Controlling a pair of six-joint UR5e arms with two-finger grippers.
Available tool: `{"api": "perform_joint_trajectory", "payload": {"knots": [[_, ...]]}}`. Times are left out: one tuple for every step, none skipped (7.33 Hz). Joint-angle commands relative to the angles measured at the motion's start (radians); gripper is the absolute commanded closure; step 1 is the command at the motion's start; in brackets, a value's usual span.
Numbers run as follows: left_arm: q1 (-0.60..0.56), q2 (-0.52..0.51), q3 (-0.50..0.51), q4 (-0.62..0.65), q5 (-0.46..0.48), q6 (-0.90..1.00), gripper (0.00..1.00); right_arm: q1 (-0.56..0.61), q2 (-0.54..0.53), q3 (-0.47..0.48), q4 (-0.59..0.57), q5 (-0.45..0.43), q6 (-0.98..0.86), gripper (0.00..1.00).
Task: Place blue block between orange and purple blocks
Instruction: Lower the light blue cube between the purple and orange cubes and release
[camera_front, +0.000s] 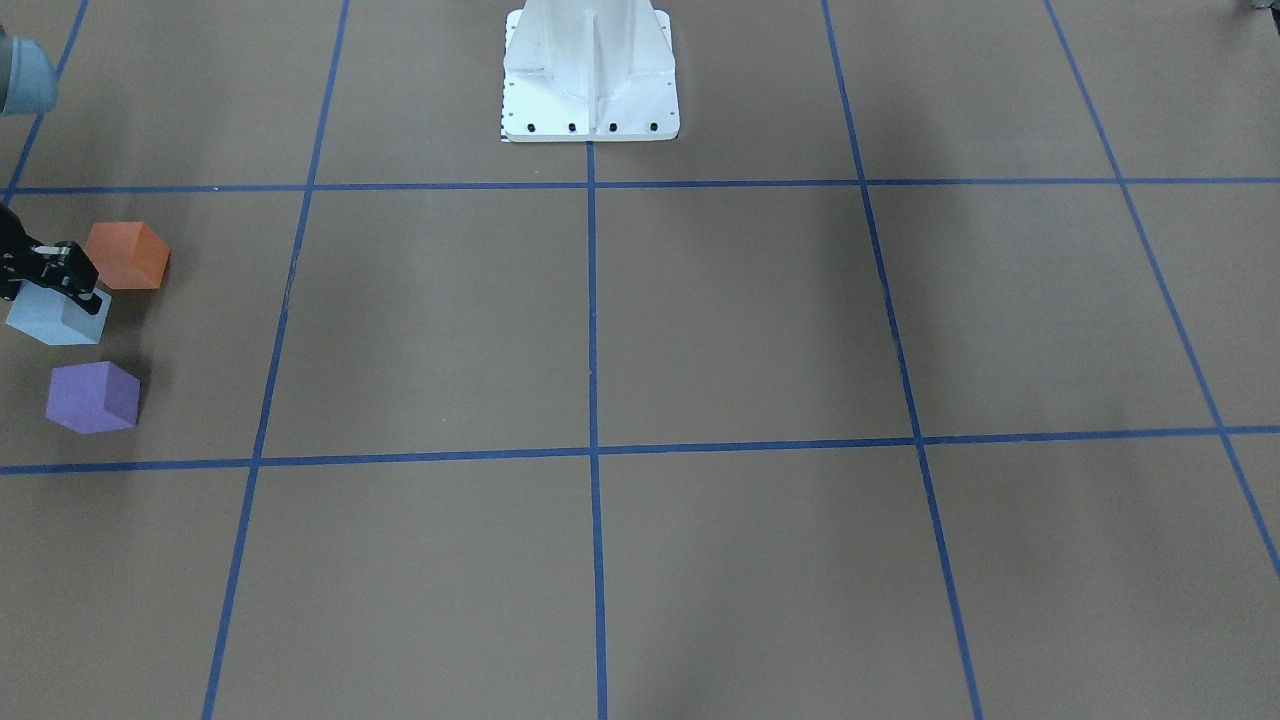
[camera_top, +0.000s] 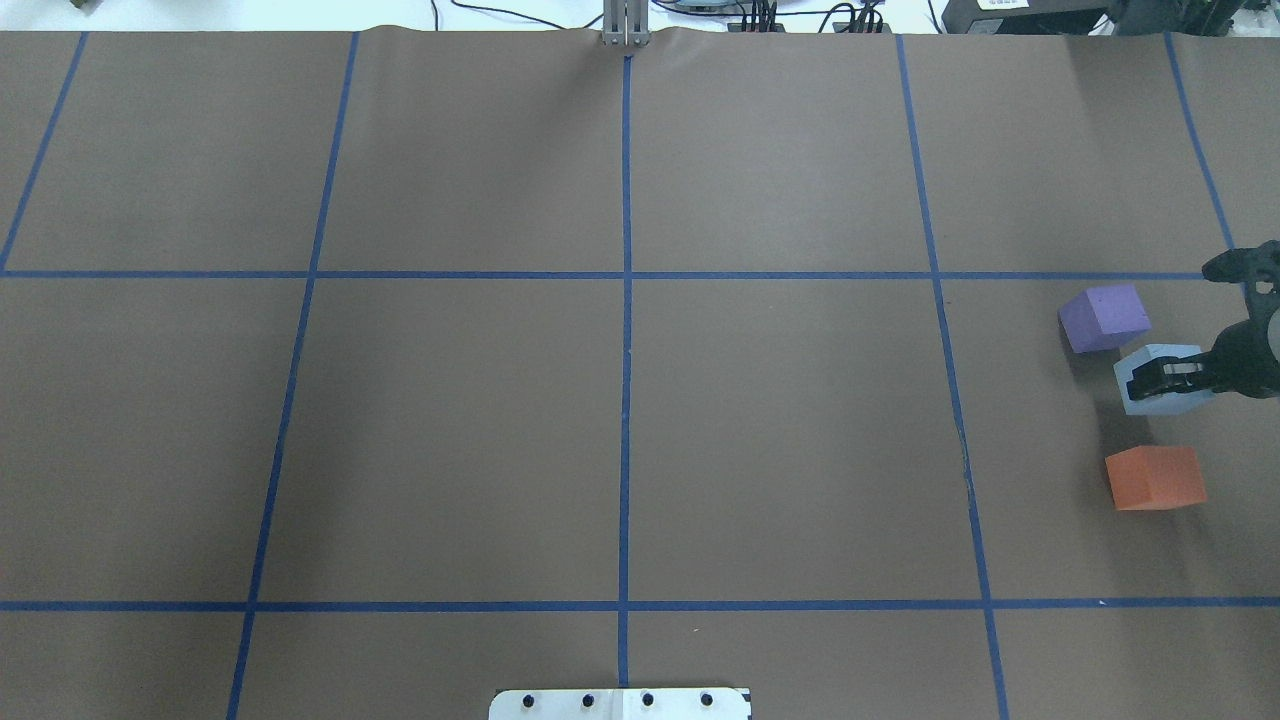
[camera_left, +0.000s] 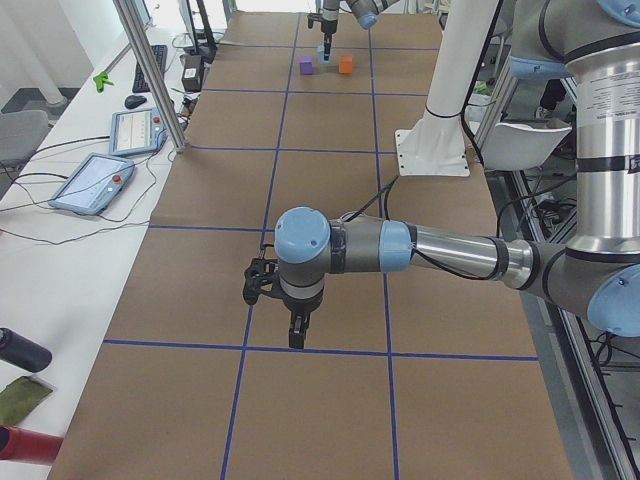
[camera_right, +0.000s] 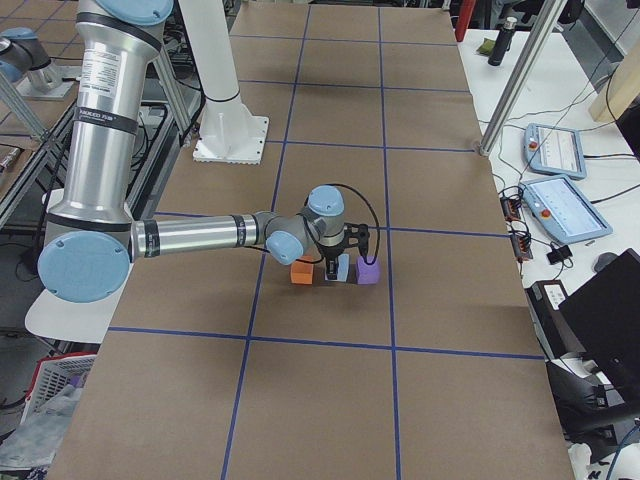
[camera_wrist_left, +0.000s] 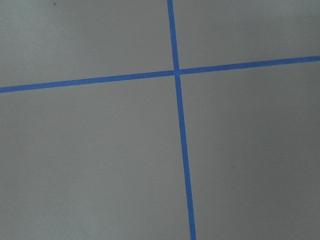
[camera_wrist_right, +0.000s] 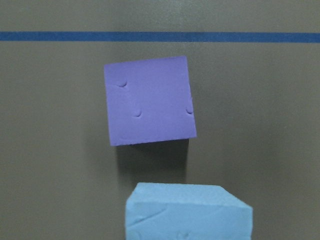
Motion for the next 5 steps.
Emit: {"api": "perform_joint_trajectory", "payload": {"knots": [[0.000,0.005,-0.001,0.000,0.000,0.000,0.00,-0.046,0.001,-0.012,0.003,-0.041,0.011,0.99],[0.000,0.006,-0.001,0.000,0.000,0.000,0.00,-0.052,0.001,-0.018,0.003,-0.045,0.010,0.91],[0.000,0.006,-0.001,0.000,0.000,0.000,0.00,-0.052,0.006,-0.018,0.003,-0.046,0.010,0.62],[0.000,0.006,-0.001,-0.002,0.000,0.000,0.00,-0.052,0.009,-0.018,0.003,-0.045,0.008,0.01],[0.000,0.006,-0.001,0.000,0.000,0.000,0.00,-0.052,0.010,-0.015,0.003,-0.045,0.003,0.00]]}}
